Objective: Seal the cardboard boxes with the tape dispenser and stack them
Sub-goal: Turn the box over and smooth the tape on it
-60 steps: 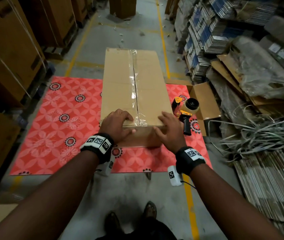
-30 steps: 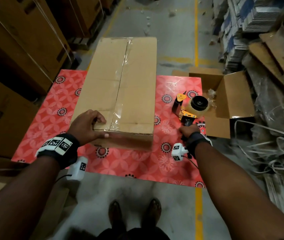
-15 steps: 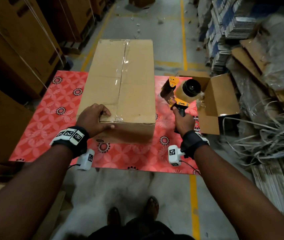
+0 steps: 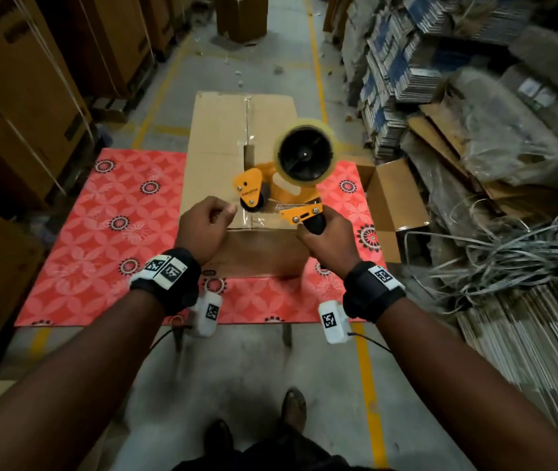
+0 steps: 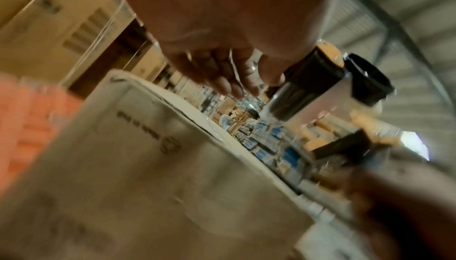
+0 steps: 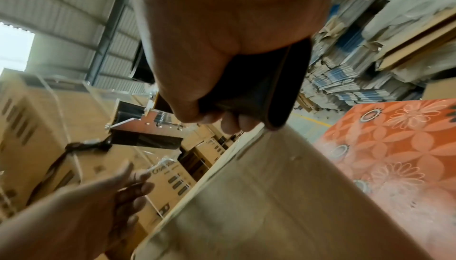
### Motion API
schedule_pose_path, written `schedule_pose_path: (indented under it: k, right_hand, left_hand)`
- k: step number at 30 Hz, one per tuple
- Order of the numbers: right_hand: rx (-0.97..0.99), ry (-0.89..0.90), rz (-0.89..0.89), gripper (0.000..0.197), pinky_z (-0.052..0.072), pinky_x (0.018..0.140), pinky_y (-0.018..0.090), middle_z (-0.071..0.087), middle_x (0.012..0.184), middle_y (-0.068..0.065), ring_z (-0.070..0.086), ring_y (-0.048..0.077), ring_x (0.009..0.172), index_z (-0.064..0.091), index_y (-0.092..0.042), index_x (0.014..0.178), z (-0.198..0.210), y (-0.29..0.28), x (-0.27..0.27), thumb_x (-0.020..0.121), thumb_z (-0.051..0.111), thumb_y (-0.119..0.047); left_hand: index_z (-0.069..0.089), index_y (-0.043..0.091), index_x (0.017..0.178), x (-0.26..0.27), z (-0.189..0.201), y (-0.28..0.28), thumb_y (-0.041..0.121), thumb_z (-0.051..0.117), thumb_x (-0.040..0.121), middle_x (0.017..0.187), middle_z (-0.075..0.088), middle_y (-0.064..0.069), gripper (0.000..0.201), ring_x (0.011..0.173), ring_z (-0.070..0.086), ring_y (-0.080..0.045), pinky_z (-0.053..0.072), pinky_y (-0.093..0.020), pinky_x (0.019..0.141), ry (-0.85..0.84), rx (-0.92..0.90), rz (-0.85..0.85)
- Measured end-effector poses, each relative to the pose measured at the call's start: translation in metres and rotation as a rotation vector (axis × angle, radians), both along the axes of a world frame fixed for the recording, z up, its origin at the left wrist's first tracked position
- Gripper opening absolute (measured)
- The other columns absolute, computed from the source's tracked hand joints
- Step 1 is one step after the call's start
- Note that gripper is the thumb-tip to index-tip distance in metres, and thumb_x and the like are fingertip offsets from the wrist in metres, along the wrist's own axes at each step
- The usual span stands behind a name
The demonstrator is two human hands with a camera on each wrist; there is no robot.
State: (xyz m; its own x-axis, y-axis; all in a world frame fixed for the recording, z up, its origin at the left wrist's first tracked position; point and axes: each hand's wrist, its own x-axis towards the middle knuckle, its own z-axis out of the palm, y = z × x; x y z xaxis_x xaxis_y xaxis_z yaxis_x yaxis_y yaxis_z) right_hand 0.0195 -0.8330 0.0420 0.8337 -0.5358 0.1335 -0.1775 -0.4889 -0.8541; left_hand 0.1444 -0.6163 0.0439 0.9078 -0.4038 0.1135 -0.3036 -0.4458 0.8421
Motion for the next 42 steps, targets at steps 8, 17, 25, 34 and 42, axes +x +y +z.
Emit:
schedule_pose_path:
  k: [8, 17, 25, 34, 42]
  right_hand:
    - [-0.038, -0.121, 0.1, 0.022, 0.047, 0.062, 0.02, 0.068, 0.074, -0.01, 0.057, -0.002, 0.065, 0.07, -0.018, 0.092, -0.004, 0.065, 0.003, 0.074, 0.077, -0.027]
    - [-0.102, -0.093, 0.118, 0.025, 0.054, 0.066, 0.047, 0.072, 0.076, 0.001, 0.067, 0.028, 0.074, 0.071, -0.019, 0.09, 0.0, 0.081, 0.011, 0.069, 0.076, -0.033]
    - [-0.238, -0.009, 0.218, 0.024, 0.046, 0.053, 0.044, 0.061, 0.063, -0.001, 0.053, 0.021, 0.057, 0.061, -0.017, 0.076, 0.012, 0.069, 0.016, 0.067, 0.073, -0.035]
    - [-0.311, 0.043, 0.267, 0.03, 0.05, 0.055, 0.042, 0.063, 0.066, -0.004, 0.057, 0.017, 0.06, 0.063, -0.018, 0.085, 0.019, 0.045, 0.024, 0.067, 0.07, -0.042]
    - [-0.428, 0.13, 0.281, 0.029, 0.049, 0.054, 0.041, 0.061, 0.066, -0.003, 0.058, 0.021, 0.061, 0.057, -0.018, 0.082, 0.022, 0.013, 0.033, 0.068, 0.07, -0.039]
  left_hand:
    - [0.059, 0.007, 0.104, -0.017, 0.007, 0.043, 0.019, 0.036, 0.101, 0.091, 0.066, -0.006, 0.025, 0.067, 0.068, -0.014, 0.058, -0.024, 0.066, 1.299, -0.929, -0.057]
    - [0.055, 0.005, 0.089, -0.023, 0.015, 0.075, -0.007, 0.039, 0.096, 0.06, 0.067, -0.002, 0.021, 0.052, 0.066, -0.008, 0.053, -0.014, 0.049, 1.267, -0.865, 0.017]
    - [0.059, 0.006, 0.09, -0.01, 0.01, 0.079, -0.005, 0.04, 0.097, 0.065, 0.064, -0.004, 0.023, 0.054, 0.06, -0.009, 0.051, -0.016, 0.045, 1.041, -0.563, 0.042]
    - [0.059, 0.005, 0.07, 0.01, 0.008, 0.08, -0.005, 0.058, 0.09, 0.046, 0.056, -0.001, 0.023, 0.047, 0.055, -0.013, 0.049, -0.018, 0.044, 0.707, -0.372, 0.193]
    - [0.069, 0.003, 0.08, 0.036, -0.007, 0.088, -0.002, 0.068, 0.084, 0.066, 0.065, -0.016, 0.007, 0.054, 0.06, -0.019, 0.055, -0.023, 0.053, 0.578, -0.28, 0.258]
